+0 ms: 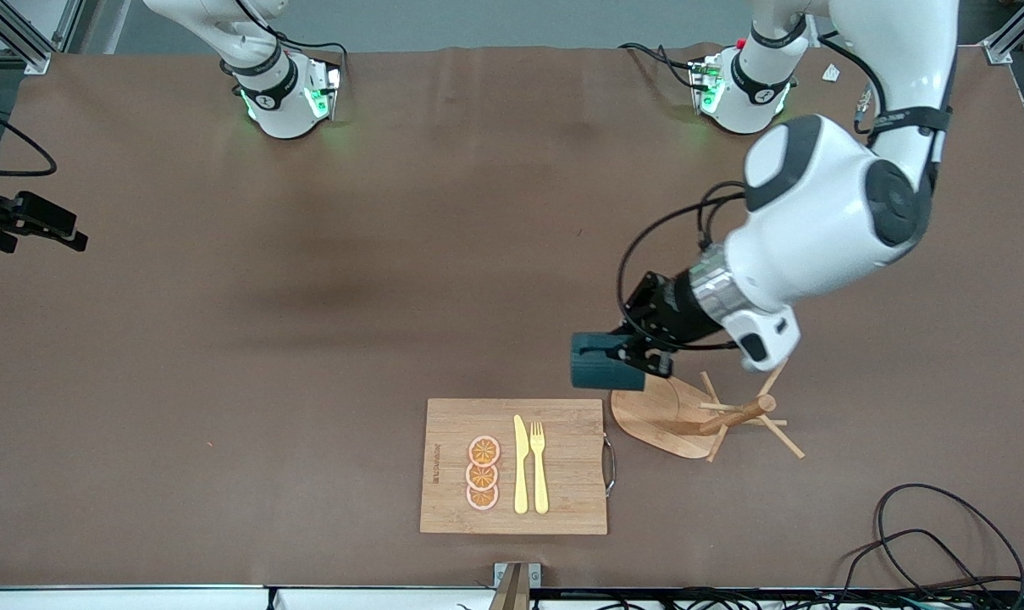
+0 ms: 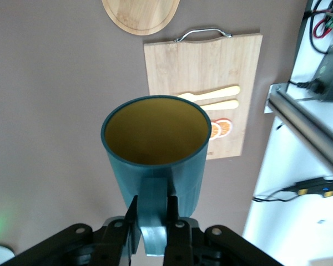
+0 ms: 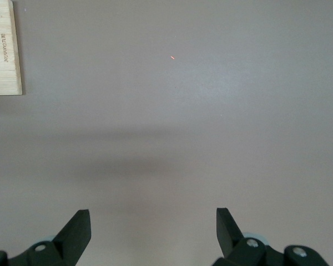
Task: Pass cup and hang on rack
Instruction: 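Carry the mug with the left gripper to the wooden rack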
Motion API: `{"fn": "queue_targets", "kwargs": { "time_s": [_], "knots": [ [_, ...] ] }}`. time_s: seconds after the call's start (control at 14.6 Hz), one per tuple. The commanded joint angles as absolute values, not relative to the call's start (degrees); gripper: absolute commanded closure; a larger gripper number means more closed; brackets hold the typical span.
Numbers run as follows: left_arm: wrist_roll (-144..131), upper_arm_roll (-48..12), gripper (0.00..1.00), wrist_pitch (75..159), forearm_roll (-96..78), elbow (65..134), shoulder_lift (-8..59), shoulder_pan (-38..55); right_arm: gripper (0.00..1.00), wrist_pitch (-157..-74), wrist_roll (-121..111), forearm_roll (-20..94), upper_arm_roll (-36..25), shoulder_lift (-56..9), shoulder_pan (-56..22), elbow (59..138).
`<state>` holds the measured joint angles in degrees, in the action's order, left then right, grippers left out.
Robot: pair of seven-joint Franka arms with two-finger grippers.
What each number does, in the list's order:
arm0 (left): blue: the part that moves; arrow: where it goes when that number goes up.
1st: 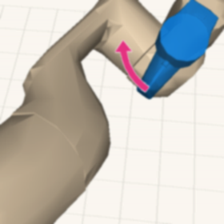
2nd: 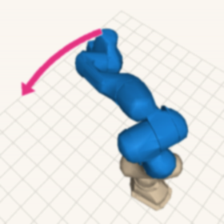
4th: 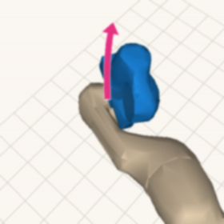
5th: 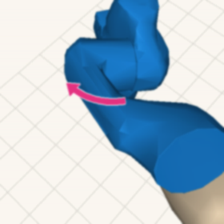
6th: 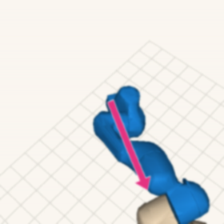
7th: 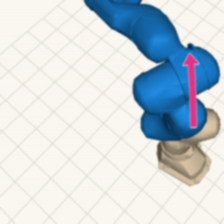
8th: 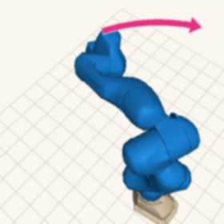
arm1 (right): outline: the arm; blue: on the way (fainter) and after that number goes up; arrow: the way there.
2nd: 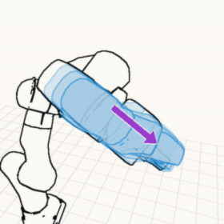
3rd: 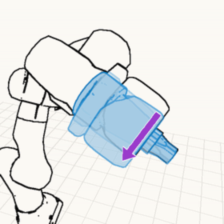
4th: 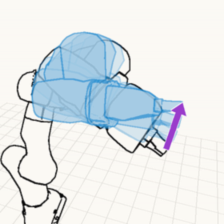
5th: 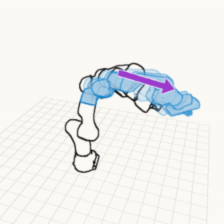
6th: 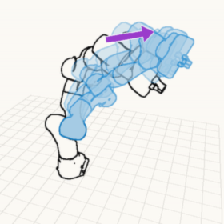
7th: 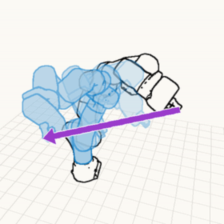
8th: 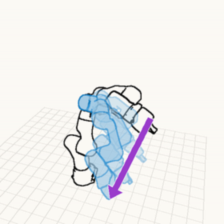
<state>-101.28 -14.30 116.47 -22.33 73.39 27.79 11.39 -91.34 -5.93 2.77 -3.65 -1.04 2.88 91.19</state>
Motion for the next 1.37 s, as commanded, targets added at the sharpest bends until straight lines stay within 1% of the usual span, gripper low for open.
{"fn": "queue_targets", "kwargs": {
  "time_s": [0.0,0.21,0.55,0.89,1.3],
  "knots": [
    [-96.4,-14.8,1.0,117.9,-30.6,74.4,27.9,7.6,0.0,-91.1,-5.1,2.5,-3.5,0.4,3.0,92.1],
    [-90.0,-14.8,1.0,117.9,-37.9,75.8,28.4,3.6,0.0,-90.5,-5.1,2.5,-3.6,0.4,3.0,92.1],
    [-83.5,-14.7,1.0,117.9,-38.7,79.4,28.7,1.7,0.0,-90.5,-5.1,2.5,-3.5,0.4,2.9,92.0],
    [-80.2,-14.2,1.0,117.5,-38.1,79.5,30.0,0.9,0.0,-90.5,-5.0,2.5,-3.5,0.4,2.8,91.9],
    [-74.8,-14.2,1.0,117.3,-38.0,79.5,31.7,-2.7,0.0,-90.4,-5.1,2.5,-3.5,0.4,2.8,91.8]
  ]
}}
